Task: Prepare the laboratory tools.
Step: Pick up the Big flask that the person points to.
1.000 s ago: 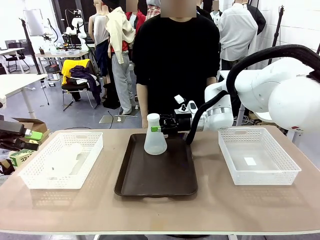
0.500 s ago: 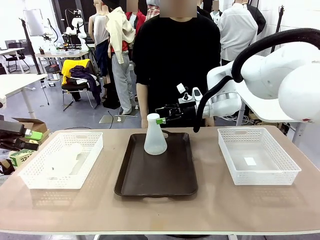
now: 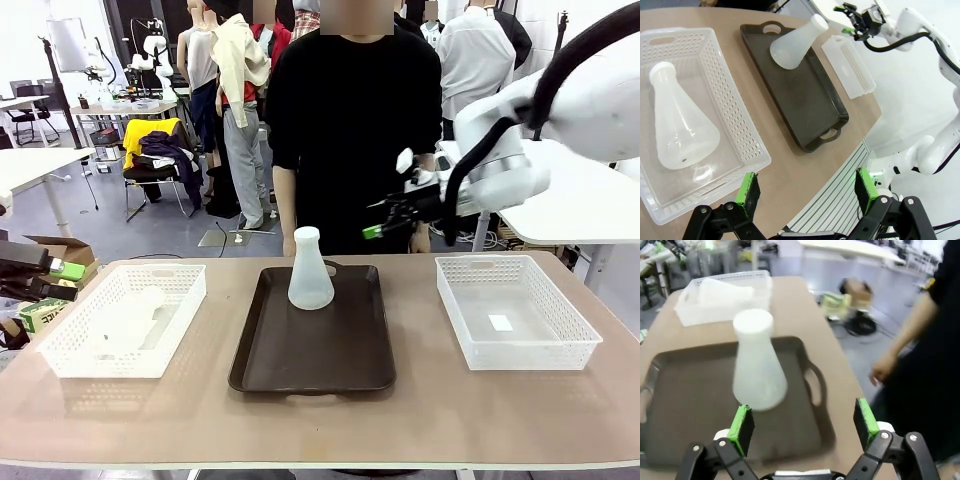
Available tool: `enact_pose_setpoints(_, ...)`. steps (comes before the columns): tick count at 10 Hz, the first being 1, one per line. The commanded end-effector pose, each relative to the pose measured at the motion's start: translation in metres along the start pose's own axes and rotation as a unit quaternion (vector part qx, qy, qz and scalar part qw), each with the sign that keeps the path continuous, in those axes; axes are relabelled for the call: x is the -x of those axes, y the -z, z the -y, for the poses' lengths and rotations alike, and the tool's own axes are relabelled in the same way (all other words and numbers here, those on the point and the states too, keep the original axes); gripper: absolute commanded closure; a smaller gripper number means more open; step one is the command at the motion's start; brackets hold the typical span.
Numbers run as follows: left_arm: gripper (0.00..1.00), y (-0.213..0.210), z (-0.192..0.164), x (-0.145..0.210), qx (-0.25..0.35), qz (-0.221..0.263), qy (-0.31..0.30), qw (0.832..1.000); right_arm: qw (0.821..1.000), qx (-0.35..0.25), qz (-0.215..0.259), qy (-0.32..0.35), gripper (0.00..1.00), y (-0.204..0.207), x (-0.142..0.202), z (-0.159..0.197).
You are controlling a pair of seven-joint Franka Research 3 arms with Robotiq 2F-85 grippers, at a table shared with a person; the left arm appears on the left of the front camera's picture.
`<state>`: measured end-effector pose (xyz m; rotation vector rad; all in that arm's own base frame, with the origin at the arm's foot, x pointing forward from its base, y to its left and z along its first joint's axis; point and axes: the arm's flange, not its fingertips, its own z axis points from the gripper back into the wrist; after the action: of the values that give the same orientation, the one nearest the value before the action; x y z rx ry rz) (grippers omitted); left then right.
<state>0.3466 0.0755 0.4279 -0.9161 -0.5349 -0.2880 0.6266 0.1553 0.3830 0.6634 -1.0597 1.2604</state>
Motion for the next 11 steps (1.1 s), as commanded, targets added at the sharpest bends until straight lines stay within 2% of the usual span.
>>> enact_pose_setpoints(1,0.0,0.0,-0.002,0.001,0.01,0.01,0.01,1.0,0.995,0.09,-0.031,-0.002,0.0,-0.045,0.001,-0.036)
enact_pose_setpoints(3,0.0,0.0,-0.002,0.001,0.01,0.01,0.01,1.0,0.985,0.168,-0.045,0.02,0.0,-0.096,0.013,-0.057)
enact_pose_setpoints(6,0.0,0.0,-0.002,0.001,0.01,0.01,0.01,1.0,0.968,0.245,-0.035,0.043,0.0,-0.136,0.042,-0.075)
enact_pose_setpoints(8,0.0,0.0,-0.002,0.001,0.01,0.01,0.01,1.0,0.962,0.264,-0.034,0.058,0.0,-0.144,0.06,-0.077)
enact_pose_setpoints(9,0.0,0.0,-0.002,0.001,0.01,0.01,0.01,1.0,0.963,0.26,-0.029,0.063,0.0,-0.132,0.068,-0.071)
enact_pose_setpoints(10,0.0,0.0,-0.002,0.001,0.01,0.01,0.01,1.0,0.965,0.25,-0.041,0.067,0.0,-0.154,0.05,-0.072)
enact_pose_setpoints(11,0.0,0.0,-0.002,0.001,0.01,0.01,0.01,1.0,0.965,0.25,-0.041,0.067,0.0,-0.154,0.05,-0.072)
